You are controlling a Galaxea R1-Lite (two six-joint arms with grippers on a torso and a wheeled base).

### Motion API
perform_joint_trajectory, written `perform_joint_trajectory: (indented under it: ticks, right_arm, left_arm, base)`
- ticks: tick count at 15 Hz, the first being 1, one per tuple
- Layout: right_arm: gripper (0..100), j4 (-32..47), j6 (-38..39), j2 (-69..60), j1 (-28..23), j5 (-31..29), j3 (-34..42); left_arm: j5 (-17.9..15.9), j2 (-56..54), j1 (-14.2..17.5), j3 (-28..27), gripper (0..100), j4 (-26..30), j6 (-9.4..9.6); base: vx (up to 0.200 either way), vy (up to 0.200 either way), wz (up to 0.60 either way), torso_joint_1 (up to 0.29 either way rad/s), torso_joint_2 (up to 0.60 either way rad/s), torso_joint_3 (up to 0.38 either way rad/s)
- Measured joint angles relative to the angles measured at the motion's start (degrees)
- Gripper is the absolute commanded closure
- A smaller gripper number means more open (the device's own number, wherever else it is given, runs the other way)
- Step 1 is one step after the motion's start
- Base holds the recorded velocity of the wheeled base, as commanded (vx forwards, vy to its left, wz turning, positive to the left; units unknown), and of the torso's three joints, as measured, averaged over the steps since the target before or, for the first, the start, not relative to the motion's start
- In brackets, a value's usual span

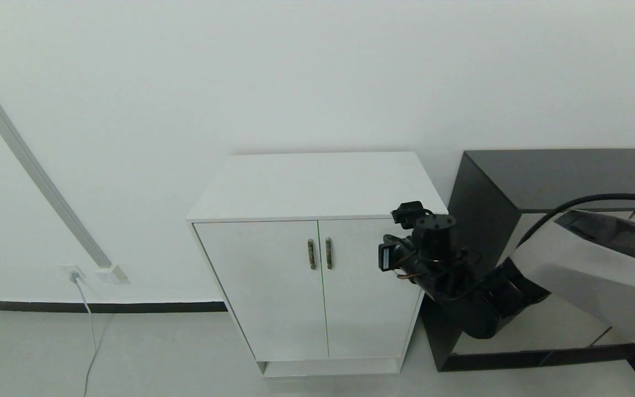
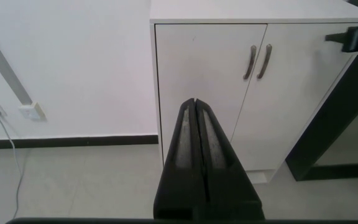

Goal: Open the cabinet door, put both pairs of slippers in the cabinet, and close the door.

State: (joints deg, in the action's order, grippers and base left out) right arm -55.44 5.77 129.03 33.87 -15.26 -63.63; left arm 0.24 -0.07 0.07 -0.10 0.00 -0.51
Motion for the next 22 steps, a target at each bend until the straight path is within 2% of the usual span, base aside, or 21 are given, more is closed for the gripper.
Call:
perform_joint_trajectory:
  ticks: [4,7,10,16,19,22]
  right_arm:
    - [100,-5.49,-0.02,-9.31,-1.57,-1.21,14.63]
    - [100,-10.19,0.0,-15.99,-4.73,-3.51,25.86]
    - [100,-12.9,-1.06,-24.0,-10.0,-4.22,35.77]
    - [100,-12.68,-3.63,-42.58,-19.21,-4.24,52.01]
    - [100,-7.29,-4.9,-53.24,-23.37,-3.89,56.14]
    - [100,7.24,-5.17,-66.44,-24.92,-3.51,57.08]
  left_arm:
    - [0.0,0.0,-0.02,0.0,100,0.0,0.02]
    - [-0.02,0.0,0.0,0.0,100,0.0,0.0]
    - [-0.04,0.0,0.0,0.0,100,0.0,0.0]
    - [-0.02,0.0,0.02,0.0,100,0.0,0.0]
    - [0.0,0.0,0.0,0.0,100,0.0,-0.09]
    - [0.0,0.0,0.0,0.0,100,0.0,-0.09]
  base:
    - [0.0,0.0,0.0,0.0,0.0,0.0]
    - [0.0,0.0,0.0,0.0,0.0,0.0]
    - [0.0,0.0,0.0,0.0,0.0,0.0]
    - [0.0,0.0,0.0,0.0,0.0,0.0]
    - [0.0,0.0,0.0,0.0,0.0,0.0]
    - [0.0,0.0,0.0,0.0,0.0,0.0]
